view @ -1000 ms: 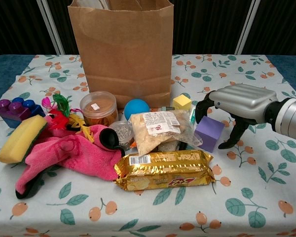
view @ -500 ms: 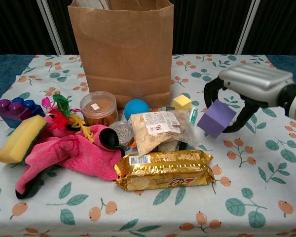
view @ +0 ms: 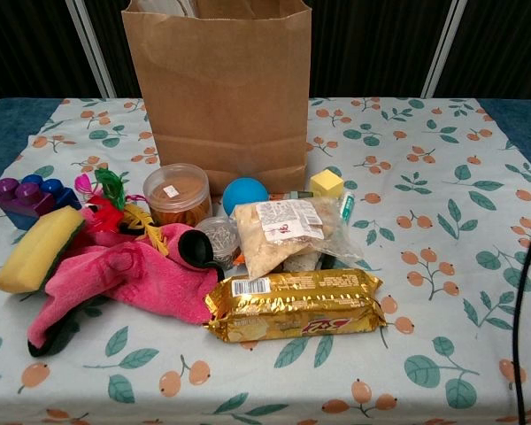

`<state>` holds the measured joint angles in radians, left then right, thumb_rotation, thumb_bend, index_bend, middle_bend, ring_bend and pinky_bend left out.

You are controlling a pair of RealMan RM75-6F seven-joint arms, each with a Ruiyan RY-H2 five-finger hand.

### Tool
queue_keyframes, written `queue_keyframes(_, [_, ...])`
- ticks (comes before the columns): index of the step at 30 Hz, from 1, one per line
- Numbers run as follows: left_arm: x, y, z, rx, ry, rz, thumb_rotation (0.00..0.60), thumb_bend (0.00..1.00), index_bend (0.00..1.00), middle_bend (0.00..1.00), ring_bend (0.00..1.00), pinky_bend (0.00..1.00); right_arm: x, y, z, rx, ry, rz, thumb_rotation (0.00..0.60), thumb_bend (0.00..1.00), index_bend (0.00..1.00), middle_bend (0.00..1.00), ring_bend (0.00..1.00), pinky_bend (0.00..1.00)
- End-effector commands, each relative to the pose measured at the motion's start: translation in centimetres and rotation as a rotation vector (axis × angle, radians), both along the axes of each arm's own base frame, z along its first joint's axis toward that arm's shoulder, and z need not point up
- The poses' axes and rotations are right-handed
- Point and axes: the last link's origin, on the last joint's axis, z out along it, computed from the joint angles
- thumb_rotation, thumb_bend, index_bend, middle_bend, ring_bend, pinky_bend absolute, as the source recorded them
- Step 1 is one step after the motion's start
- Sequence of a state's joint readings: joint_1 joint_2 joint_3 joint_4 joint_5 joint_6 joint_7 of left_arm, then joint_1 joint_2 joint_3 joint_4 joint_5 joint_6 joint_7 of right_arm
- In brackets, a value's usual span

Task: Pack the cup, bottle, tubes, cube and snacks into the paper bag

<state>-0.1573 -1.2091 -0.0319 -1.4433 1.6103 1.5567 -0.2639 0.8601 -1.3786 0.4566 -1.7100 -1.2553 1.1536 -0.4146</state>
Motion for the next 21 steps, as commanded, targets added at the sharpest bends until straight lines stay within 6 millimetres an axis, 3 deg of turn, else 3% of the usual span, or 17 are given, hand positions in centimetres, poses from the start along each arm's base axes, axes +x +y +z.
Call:
queue_keyframes(1, [-0.1,0.1,0.2,0.010,-0.002,0.003,0.600,0.00,0.11,0.10,0.06,0.16,3.4,-2.3,-2.6,0.037,-0.052,-0.040,0.600,0.07,0.59,0.50,0.27,0.29])
queue_keyframes(4, [-0.2,0.2,0.3,0.021,-0.002,0.004,0.600,0.00,0.11,0.10,0.06,0.16,4.3,-3.4,-4.8,0.067,-0.023,-0.072,0.600,0.03,0.50,0.41,0.18,0.28])
queue_keyframes(7, [-0.5,0.1,0.4,0.026,0.001,0.012,0.600,0.00,0.11,0.10,0.06,0.16,5.0,-4.1,-6.3,0.127,-0.013,-0.114,0.600,0.00,0.23,0.19,0.01,0.16])
queue_keyframes(10, [-0.7,0.1,0.6,0.032,0.000,0.021,0.600,0.00,0.11,0.10,0.06,0.16,5.7,-4.2,-6.8,0.158,-0.028,-0.130,0.600,0.00,0.03,0.03,0.00,0.07])
queue_keyframes(16, [-0.7,0.3,0.4,0.024,-0.002,0.017,0.600,0.00,0.11,0.10,0.06,0.16,5.9,-3.7,-5.3,0.151,-0.105,-0.099,0.600,0.00,0.00,0.00,0.00,0.05])
queue_keyframes(21, [-0.3,0.5,-0.1,0.012,-0.012,0.006,0.600,0.00,0.11,0.10,0.06,0.16,4.0,-1.6,-1.6,0.084,-0.137,-0.045,0.600,0.00,0.00,0.03,0.00,0.05])
